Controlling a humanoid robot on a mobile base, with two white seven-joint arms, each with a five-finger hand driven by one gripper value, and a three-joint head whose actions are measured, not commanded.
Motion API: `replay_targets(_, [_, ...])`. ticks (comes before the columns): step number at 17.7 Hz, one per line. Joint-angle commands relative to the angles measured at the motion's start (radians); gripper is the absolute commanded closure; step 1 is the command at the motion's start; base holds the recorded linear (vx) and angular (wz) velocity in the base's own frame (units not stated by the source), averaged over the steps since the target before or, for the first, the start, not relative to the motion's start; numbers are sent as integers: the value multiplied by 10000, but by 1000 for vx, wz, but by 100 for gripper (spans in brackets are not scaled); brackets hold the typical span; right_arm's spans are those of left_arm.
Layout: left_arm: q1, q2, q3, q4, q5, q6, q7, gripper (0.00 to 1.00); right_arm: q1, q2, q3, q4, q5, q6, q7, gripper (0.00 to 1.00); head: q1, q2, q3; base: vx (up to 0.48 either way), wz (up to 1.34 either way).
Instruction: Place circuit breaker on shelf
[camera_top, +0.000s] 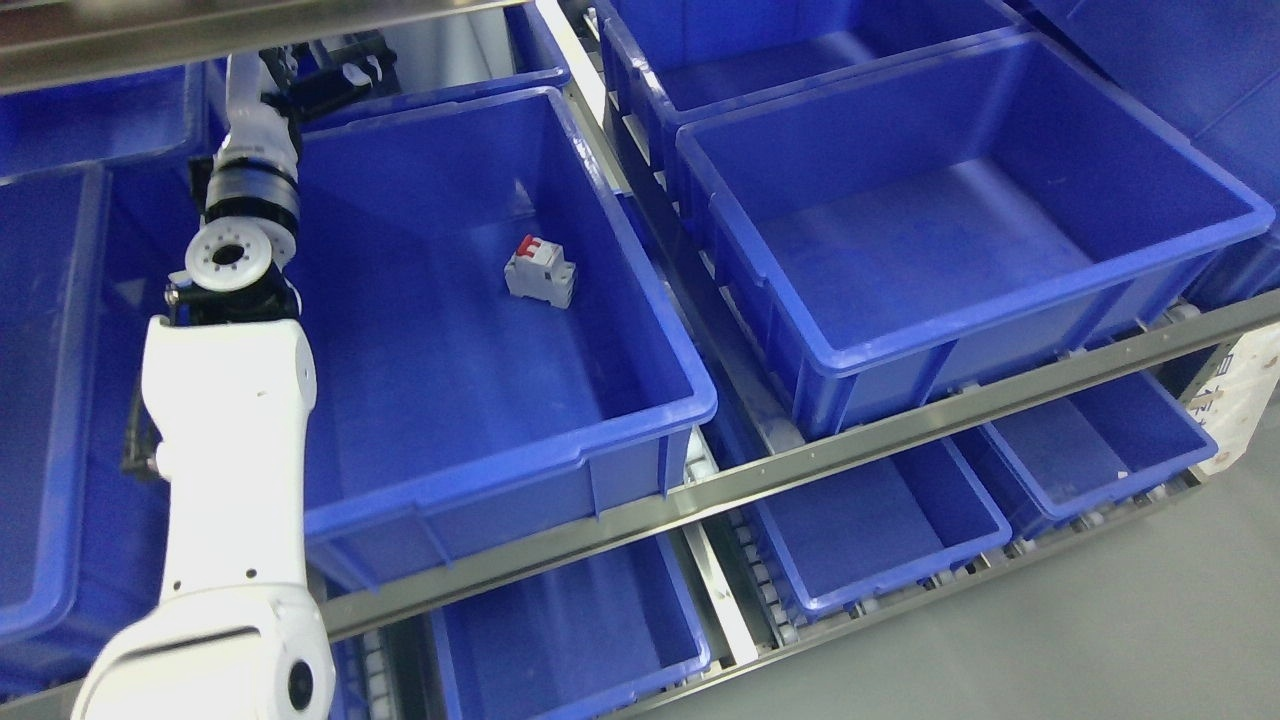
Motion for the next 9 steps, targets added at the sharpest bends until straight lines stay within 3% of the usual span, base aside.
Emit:
replay_targets(1, [1747,-245,-367,-4568,912,978,-84,1,13,-175,1,0,0,-4,-66,0,0,0,0,-273,99])
replay_targets(3, [2253,-245,-644,-5782,1128,1822,-84,0,-2,-175,1,0,0,-4,-66,0,0,0,0,-302,39])
replay_targets(9, [2961,-245,-1351,-5955,1175,1871,-7,0,-2,-175,1,0,0,-4,-66,0,0,-2,0,-314,-15])
